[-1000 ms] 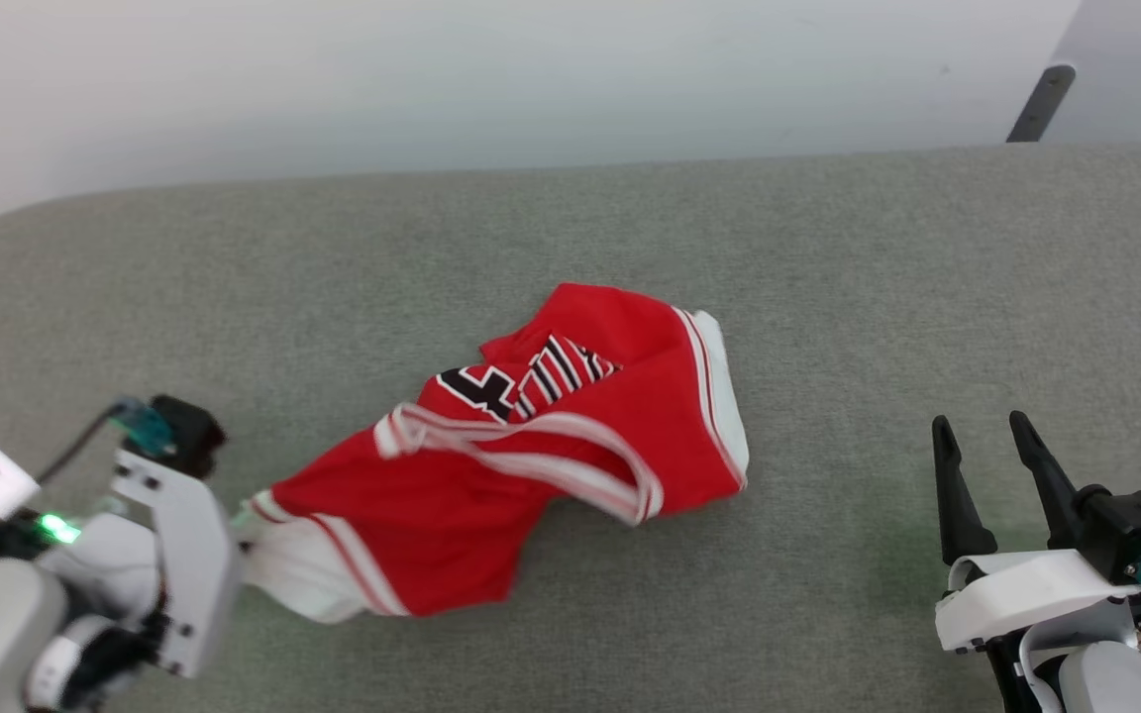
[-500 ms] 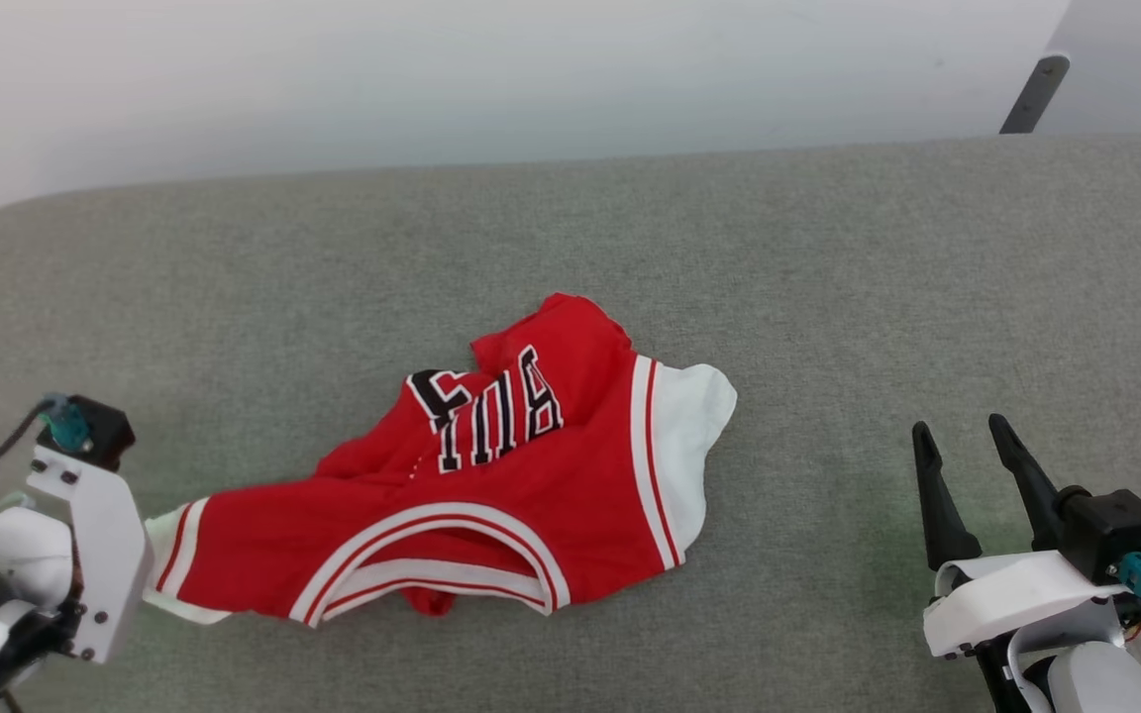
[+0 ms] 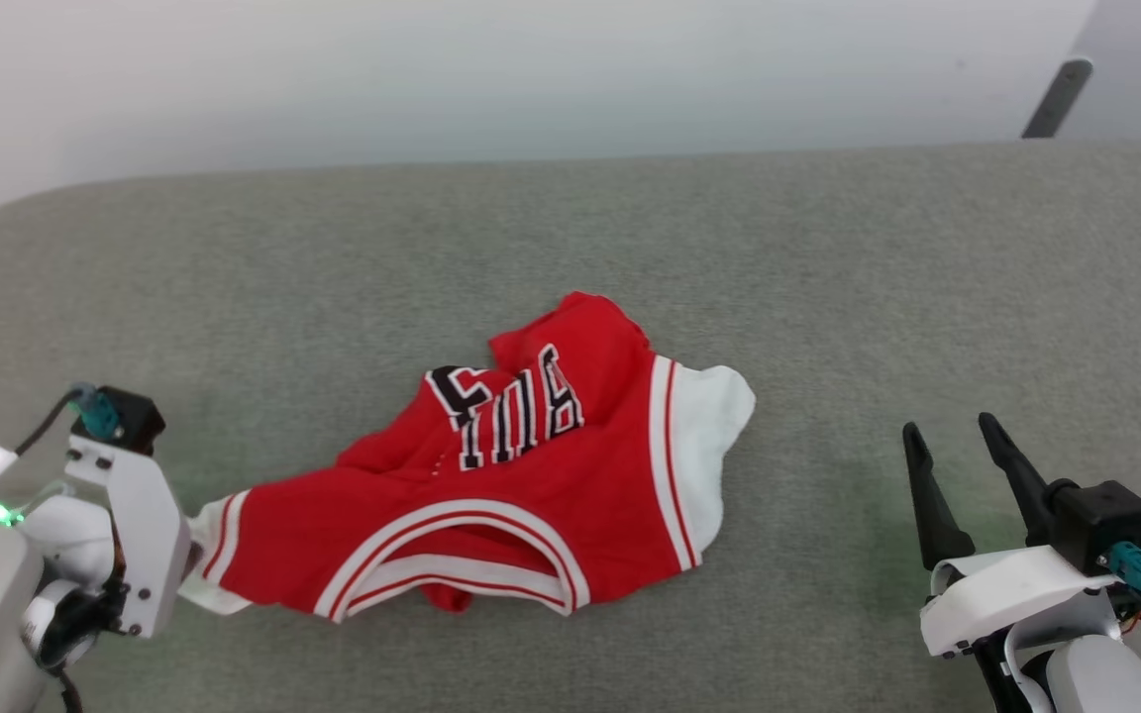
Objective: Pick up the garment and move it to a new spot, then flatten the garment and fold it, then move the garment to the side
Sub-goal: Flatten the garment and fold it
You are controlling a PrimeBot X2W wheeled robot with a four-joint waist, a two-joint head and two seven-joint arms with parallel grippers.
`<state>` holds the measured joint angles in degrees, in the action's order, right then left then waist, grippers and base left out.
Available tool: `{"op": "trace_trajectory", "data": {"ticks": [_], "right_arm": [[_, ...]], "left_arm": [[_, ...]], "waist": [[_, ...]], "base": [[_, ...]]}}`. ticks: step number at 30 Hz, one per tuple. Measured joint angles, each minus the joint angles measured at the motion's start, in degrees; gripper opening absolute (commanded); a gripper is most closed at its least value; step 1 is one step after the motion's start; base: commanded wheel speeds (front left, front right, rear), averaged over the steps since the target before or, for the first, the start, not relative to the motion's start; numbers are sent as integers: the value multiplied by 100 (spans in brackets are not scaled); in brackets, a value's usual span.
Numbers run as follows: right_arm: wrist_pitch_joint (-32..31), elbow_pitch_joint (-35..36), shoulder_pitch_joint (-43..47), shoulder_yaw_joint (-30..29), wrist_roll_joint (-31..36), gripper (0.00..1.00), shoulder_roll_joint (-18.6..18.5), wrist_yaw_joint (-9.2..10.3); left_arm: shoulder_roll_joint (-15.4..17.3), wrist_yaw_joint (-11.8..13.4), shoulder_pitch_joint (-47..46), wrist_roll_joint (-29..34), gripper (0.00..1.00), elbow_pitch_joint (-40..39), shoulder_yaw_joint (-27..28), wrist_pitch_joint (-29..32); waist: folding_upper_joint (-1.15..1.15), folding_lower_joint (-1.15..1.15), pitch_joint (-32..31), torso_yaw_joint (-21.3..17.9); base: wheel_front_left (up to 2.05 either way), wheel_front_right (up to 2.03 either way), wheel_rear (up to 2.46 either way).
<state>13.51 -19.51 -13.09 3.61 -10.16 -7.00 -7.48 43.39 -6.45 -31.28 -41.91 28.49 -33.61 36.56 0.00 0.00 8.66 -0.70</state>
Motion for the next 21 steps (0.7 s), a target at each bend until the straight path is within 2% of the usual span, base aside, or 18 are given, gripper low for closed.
{"op": "trace_trajectory", "data": {"ticks": [4,8,21], "right_arm": [[-160,26,3,104,-118,100,-87,0],[-364,69,10,281,-260,100,-188,0],[-1332,43,-22,873,-753,100,-588,0]], "left_arm": [[-23,42,-34,-67,100,-192,37,13],[-93,209,-21,-80,100,-498,155,-348],[-779,896,761,44,100,-1521,693,-2808]], "waist": [[0,0,-72,153],[0,0,-160,343],[0,0,-409,1057]], "base": [[0,0,0],[0,0,0],[0,0,0]]}}
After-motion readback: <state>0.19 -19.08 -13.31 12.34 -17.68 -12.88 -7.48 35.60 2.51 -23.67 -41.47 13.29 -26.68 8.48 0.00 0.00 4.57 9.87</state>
